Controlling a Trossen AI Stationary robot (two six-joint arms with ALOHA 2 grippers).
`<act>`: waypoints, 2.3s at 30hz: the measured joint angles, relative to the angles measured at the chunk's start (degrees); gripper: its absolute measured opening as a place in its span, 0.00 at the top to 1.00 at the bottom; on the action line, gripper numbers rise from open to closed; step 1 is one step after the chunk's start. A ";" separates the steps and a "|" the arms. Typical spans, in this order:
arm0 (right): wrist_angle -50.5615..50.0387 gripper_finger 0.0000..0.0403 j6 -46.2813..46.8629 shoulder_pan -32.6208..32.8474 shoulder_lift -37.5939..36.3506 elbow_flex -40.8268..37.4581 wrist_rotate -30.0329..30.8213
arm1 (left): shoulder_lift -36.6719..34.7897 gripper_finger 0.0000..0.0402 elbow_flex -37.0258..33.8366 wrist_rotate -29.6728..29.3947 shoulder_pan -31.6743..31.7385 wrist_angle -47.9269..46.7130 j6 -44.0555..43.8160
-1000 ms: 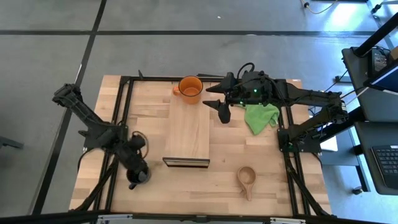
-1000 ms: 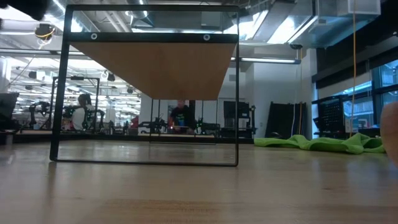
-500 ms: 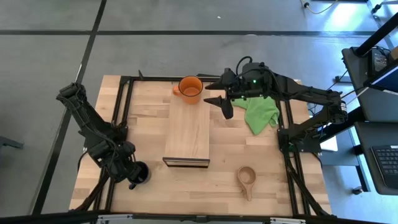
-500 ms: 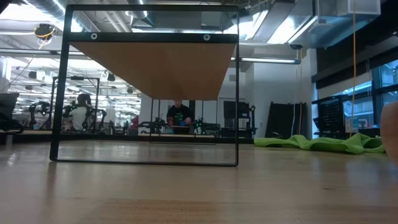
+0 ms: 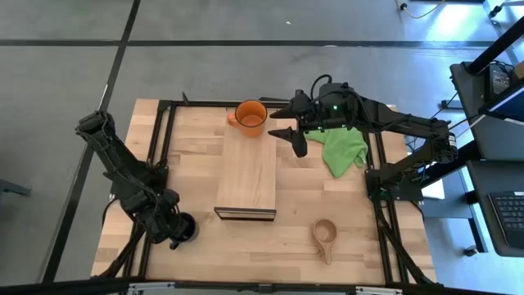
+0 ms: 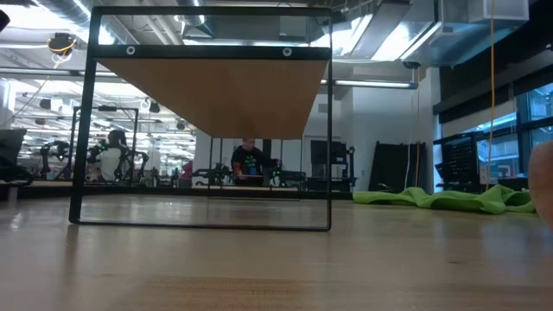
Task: Stack small to large cups/mugs on shelf
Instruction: Put the blue mug on the shelf
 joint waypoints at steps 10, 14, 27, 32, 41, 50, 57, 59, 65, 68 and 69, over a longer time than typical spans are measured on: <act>0.07 0.35 -0.92 0.00 0.00 0.00 0.09 | -0.02 0.90 -0.26 -0.85 0.10 -0.87 4.48; 0.07 0.35 0.11 0.00 0.00 0.00 0.09 | -0.06 0.97 -0.26 -3.21 0.19 -1.07 5.21; -2.45 0.35 1.69 0.01 0.00 0.00 1.98 | -4.41 1.00 20.37 -8.39 7.10 -24.27 19.14; -6.06 0.35 -0.98 0.02 -0.72 -0.02 2.12 | -4.04 1.00 34.39 -15.45 14.73 -31.42 32.75; -10.75 0.35 0.84 1.78 -7.85 0.00 14.00 | 0.03 1.00 43.62 -17.90 39.62 -29.37 70.89; -15.00 0.35 13.65 6.42 -8.66 -3.91 14.59 | 6.67 1.00 49.13 2.65 58.00 -13.91 101.18; -3.42 0.35 22.27 10.06 -8.63 -15.25 17.09 | 10.83 1.00 56.32 17.20 66.93 -16.39 108.35; 1.84 0.35 24.55 11.03 -8.66 -19.02 16.89 | 11.56 1.00 56.70 18.35 68.88 -19.07 108.63; 15.52 0.35 27.33 12.64 -8.66 -26.82 17.05 | 13.98 1.00 56.70 25.94 71.80 -20.22 109.63; 16.44 0.35 27.65 12.68 -8.63 -27.96 17.00 | 15.52 1.00 56.70 29.62 72.15 -20.00 110.07; 16.47 0.35 27.61 12.68 -8.63 -27.96 17.05 | 16.05 1.00 56.70 30.30 72.15 -20.04 110.19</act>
